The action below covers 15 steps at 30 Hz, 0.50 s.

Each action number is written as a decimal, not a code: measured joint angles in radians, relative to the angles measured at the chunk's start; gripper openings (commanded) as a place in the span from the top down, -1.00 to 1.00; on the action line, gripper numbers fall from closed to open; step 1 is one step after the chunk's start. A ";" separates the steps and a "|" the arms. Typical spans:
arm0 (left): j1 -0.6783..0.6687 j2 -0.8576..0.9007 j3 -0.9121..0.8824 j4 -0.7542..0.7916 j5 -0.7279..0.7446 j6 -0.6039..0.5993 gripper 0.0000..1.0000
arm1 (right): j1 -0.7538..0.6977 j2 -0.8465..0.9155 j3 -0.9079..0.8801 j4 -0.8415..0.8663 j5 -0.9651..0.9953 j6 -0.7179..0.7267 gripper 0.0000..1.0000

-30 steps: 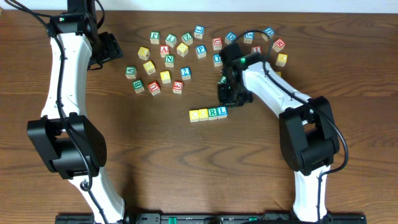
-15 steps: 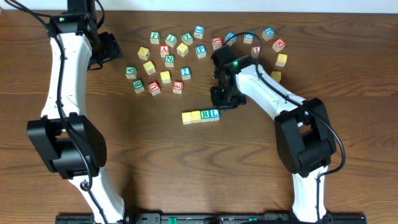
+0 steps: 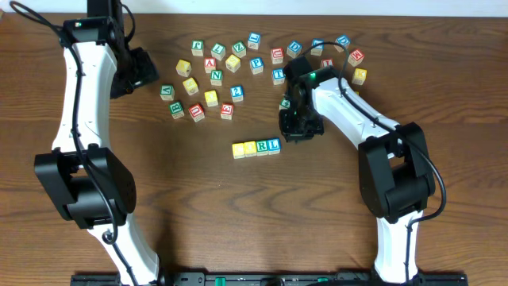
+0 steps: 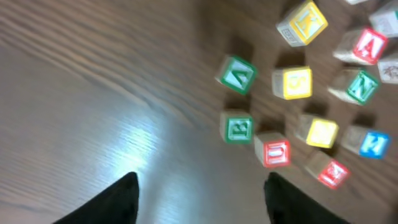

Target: Spell out CORL

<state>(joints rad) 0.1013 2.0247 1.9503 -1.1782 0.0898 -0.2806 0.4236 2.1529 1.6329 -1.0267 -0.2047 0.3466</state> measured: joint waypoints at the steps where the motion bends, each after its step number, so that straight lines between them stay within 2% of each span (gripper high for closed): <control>1: -0.004 0.000 0.000 -0.009 0.011 0.005 0.85 | 0.002 0.000 0.000 0.010 -0.001 0.000 0.64; 7: -0.090 0.000 -0.071 -0.110 -0.018 -0.008 0.85 | 0.002 0.000 0.000 0.024 -0.001 0.000 0.62; 11: -0.161 -0.032 -0.102 -0.074 -0.088 -0.029 0.85 | 0.002 0.000 0.000 0.025 0.003 0.000 0.58; 15: -0.217 -0.175 -0.177 -0.022 -0.127 -0.039 0.85 | 0.002 0.000 0.000 0.027 0.008 0.000 0.56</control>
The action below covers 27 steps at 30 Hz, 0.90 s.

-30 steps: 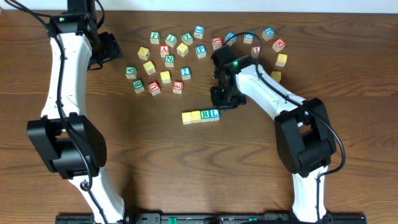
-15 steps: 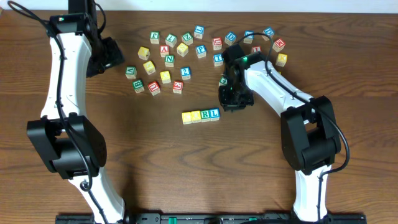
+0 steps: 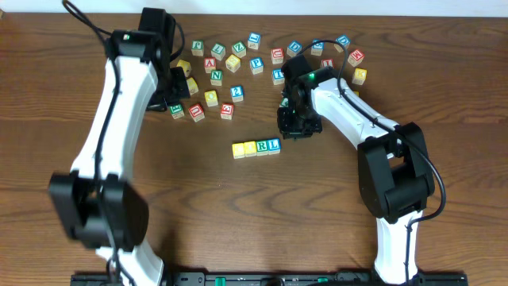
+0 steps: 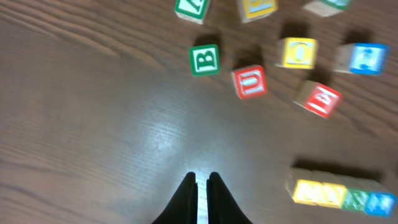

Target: Spell out CORL

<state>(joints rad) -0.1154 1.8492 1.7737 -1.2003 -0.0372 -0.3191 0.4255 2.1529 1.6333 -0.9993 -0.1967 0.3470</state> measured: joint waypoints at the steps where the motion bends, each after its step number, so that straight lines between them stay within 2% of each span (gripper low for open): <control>1: -0.005 -0.042 -0.040 0.040 -0.004 -0.006 0.85 | 0.000 0.000 0.000 0.003 0.002 0.000 0.55; 5: -0.002 -0.177 -0.255 0.233 0.021 -0.036 0.85 | 0.000 0.000 0.000 0.026 0.007 0.000 0.55; 7: -0.003 -0.154 -0.365 0.316 0.081 -0.046 0.85 | 0.000 0.000 0.000 0.028 0.008 0.000 0.55; 10: -0.013 -0.106 -0.439 0.370 0.132 -0.050 0.85 | 0.000 0.000 0.000 0.029 0.008 0.000 0.55; 18: -0.091 -0.031 -0.466 0.379 0.187 -0.068 0.85 | 0.000 0.000 0.000 0.031 0.009 0.000 0.52; 27: -0.137 0.010 -0.542 0.471 0.257 -0.074 0.85 | 0.000 0.000 -0.012 0.043 0.009 0.002 0.53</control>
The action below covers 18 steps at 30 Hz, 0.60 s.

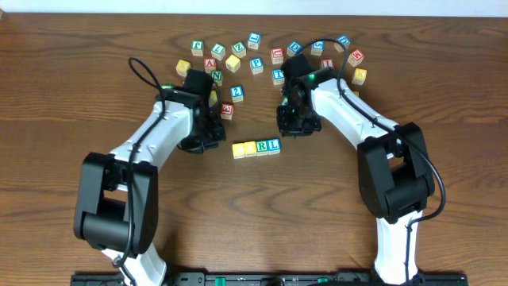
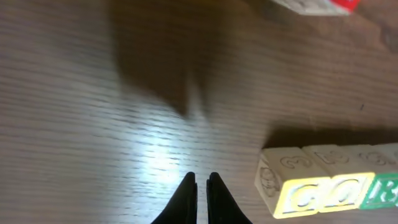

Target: Spell out CORL

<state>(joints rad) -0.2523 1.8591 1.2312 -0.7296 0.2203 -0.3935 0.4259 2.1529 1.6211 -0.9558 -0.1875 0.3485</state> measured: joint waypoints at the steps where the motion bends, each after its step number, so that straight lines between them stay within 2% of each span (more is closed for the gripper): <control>1: -0.009 0.000 -0.005 0.011 0.003 0.000 0.85 | 0.001 0.000 -0.004 0.000 0.000 0.001 0.53; 6: -0.043 0.000 -0.047 0.081 0.014 -0.003 0.85 | 0.011 0.000 -0.021 0.004 0.000 0.004 0.53; 18: -0.075 0.000 -0.055 0.124 0.034 -0.003 0.85 | 0.024 0.000 -0.034 0.002 0.000 0.006 0.53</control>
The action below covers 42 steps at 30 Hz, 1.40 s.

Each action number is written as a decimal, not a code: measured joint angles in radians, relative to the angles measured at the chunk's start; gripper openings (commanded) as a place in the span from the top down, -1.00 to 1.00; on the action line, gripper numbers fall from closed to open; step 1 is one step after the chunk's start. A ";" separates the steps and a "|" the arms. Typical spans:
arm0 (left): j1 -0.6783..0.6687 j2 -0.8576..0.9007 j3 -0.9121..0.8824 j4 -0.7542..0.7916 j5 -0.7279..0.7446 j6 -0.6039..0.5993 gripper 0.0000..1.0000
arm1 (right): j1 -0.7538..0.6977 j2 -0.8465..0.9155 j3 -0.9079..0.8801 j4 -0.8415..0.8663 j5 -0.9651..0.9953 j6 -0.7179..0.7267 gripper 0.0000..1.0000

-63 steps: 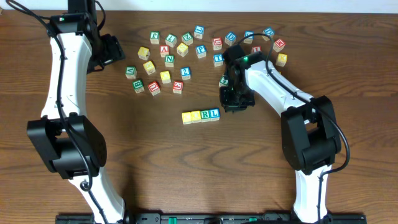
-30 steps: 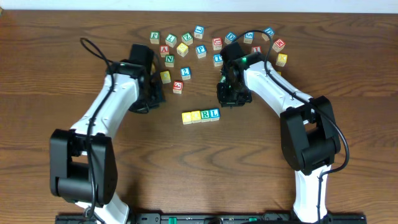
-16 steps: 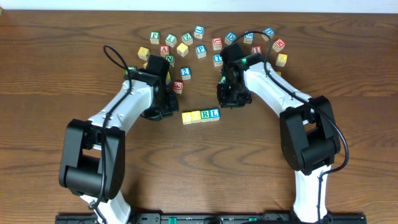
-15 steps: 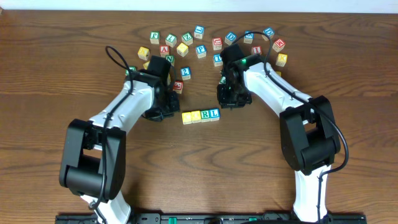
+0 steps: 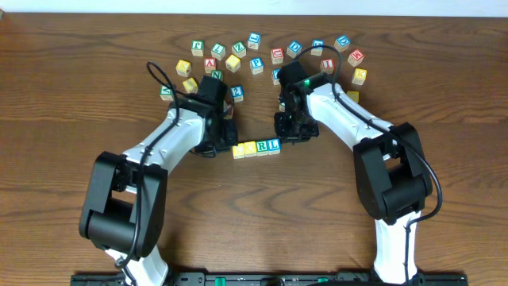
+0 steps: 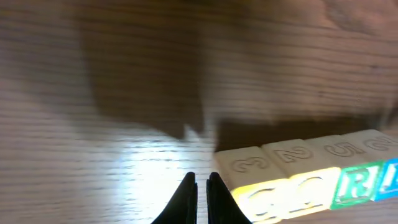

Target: Spell out CORL

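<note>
A row of blocks (image 5: pixel 255 148) lies mid-table: two yellow ones, then a green R and a blue L. In the left wrist view the row (image 6: pixel 292 177) fills the lower right, blurred, with the green R (image 6: pixel 354 185) near the edge. My left gripper (image 5: pixel 228 144) is shut and empty, low over the table, its tips (image 6: pixel 202 178) right beside the row's left yellow block. My right gripper (image 5: pixel 288 128) hangs just above the row's right end; its fingers are too dark to read.
Several loose letter blocks (image 5: pixel 255 63) are scattered in an arc across the back of the wooden table (image 5: pixel 254 214), behind both arms. A few of them lie close to the left arm's wrist.
My left gripper has moved right, from a short way left of the row to right beside its left yellow block. The right gripper has shifted slightly left. The row has not moved.
My left gripper was open at the far left beside the loose blocks. Then it was shut above them, then low on the table left of the row, and now at the row's left end. The right gripper stayed near the row's right end.
</note>
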<state>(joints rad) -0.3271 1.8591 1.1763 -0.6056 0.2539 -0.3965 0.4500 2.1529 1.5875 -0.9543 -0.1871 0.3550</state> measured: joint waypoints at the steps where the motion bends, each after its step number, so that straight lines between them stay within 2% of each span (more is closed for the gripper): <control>1: -0.007 0.000 0.000 0.004 0.003 0.000 0.85 | 0.000 0.000 0.000 -0.001 0.000 0.000 0.53; 22: -0.027 0.000 0.000 0.028 0.003 0.000 0.85 | 0.000 0.000 -0.023 -0.021 -0.001 0.040 0.59; 25: -0.027 0.000 0.000 0.028 0.003 0.000 0.85 | 0.000 0.000 -0.023 -0.021 -0.001 0.048 0.66; 26: -0.027 0.000 0.000 0.028 0.003 0.000 0.85 | 0.000 0.000 -0.023 -0.021 -0.001 0.051 0.77; 28: -0.027 0.000 0.000 0.028 0.003 0.000 0.85 | 0.000 0.000 -0.023 -0.021 -0.002 0.058 0.79; 35: 0.025 -0.006 0.000 0.007 0.007 0.041 0.85 | -0.032 -0.001 -0.016 -0.029 -0.004 0.058 0.68; 42: 0.174 -0.085 0.044 -0.092 -0.024 0.092 0.85 | -0.132 -0.097 -0.016 -0.046 -0.003 0.006 0.35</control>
<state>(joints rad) -0.1532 1.7737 1.2201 -0.6979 0.2295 -0.3050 0.3176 2.0560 1.5715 -1.0004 -0.1898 0.3614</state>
